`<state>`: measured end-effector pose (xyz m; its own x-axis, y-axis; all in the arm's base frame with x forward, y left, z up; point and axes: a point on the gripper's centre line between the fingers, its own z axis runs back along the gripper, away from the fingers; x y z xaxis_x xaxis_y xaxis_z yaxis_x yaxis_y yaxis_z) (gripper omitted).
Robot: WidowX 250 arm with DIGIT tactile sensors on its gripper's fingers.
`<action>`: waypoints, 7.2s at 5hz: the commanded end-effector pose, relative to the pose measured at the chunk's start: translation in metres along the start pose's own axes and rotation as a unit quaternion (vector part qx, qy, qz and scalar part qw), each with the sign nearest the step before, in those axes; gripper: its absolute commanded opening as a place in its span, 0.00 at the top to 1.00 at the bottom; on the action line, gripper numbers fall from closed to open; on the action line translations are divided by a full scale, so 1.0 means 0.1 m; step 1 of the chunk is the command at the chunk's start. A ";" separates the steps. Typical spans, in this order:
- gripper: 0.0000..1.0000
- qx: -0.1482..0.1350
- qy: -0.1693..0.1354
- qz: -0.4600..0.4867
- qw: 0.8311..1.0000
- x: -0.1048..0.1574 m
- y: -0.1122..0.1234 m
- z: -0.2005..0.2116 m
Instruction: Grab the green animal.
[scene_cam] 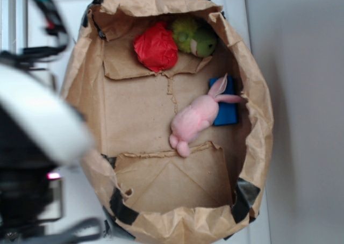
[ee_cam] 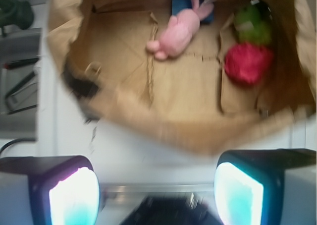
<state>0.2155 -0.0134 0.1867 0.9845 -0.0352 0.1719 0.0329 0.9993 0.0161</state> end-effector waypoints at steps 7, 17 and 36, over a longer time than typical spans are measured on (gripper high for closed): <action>0.00 0.059 0.036 0.006 0.998 0.48 0.57 -0.62; 0.00 0.175 0.034 0.005 0.984 0.94 1.58 -1.39; 1.00 0.060 0.026 -0.018 0.998 0.26 1.25 -0.64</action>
<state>0.2568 0.0963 0.1102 0.9950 -0.0790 0.0618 0.0714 0.9906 0.1166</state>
